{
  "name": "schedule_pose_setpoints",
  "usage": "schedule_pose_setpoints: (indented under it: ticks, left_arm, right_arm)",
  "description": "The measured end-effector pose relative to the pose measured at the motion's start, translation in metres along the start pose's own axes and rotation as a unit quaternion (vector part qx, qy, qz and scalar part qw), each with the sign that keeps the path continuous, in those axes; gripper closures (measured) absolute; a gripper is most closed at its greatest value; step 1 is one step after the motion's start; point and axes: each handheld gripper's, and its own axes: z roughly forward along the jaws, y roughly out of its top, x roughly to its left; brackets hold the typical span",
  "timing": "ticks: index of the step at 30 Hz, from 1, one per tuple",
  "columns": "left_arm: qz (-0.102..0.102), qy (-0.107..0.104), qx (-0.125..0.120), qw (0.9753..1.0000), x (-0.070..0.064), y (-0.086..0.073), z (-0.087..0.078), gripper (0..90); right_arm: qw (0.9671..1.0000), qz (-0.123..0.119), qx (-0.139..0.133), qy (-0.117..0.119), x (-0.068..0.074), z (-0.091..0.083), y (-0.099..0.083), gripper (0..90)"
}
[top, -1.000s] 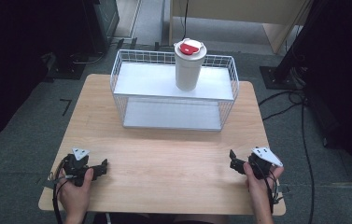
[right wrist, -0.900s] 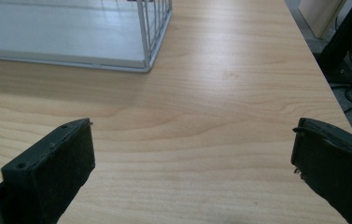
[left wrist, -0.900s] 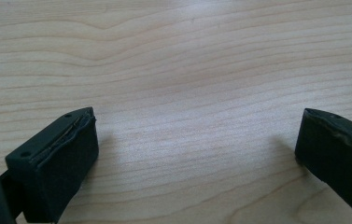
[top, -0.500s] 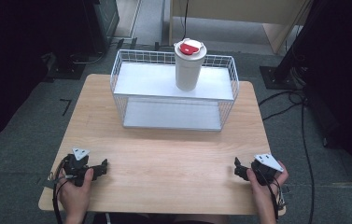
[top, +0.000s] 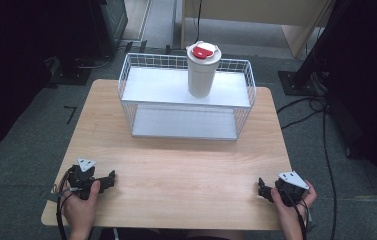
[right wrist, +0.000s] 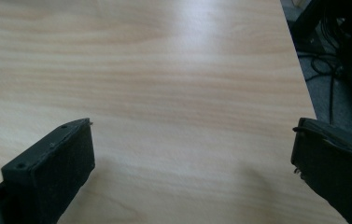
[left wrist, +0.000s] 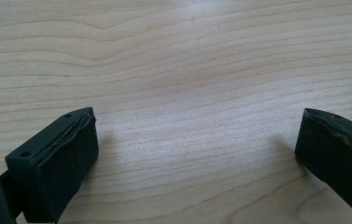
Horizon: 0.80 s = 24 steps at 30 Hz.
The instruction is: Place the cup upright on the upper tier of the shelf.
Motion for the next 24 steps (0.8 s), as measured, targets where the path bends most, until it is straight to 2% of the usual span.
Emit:
schedule_pose_setpoints:
  ticks: [1, 3, 5, 7, 8, 24]
  left_arm:
    - [0.0, 0.0, 0.0, 1.0, 0.0, 0.0, 0.0, 0.0]
    - [0.0, 0.0, 0.0, 1.0, 0.0, 0.0, 0.0, 0.0]
    - [0.0, 0.0, 0.0, 1.0, 0.0, 0.0, 0.0, 0.0]
    - [0.0, 0.0, 0.0, 1.0, 0.0, 0.0, 0.0, 0.0]
    - [0.0, 0.0, 0.0, 1.0, 0.0, 0.0, 0.0, 0.0]
    - [0.0, 0.0, -0.001, 1.0, 0.0, 0.0, 0.0, 0.0]
  right_arm:
    - [0.9999, -0.009, 0.011, -0.005, -0.001, 0.0, -0.001, 0.0]
    - [0.9999, -0.009, 0.013, 0.004, -0.003, -0.001, -0.003, 0.0]
    - [0.9996, 0.0, 0.02, 0.022, -0.007, -0.001, -0.003, 0.0]
    - [0.9978, 0.025, 0.036, 0.05, -0.013, 0.0, -0.004, 0.0]
    - [0.9974, 0.029, 0.038, 0.054, -0.014, 0.0, -0.004, 0.0]
    - [0.9976, 0.027, 0.037, 0.052, -0.012, -0.002, -0.006, 0.0]
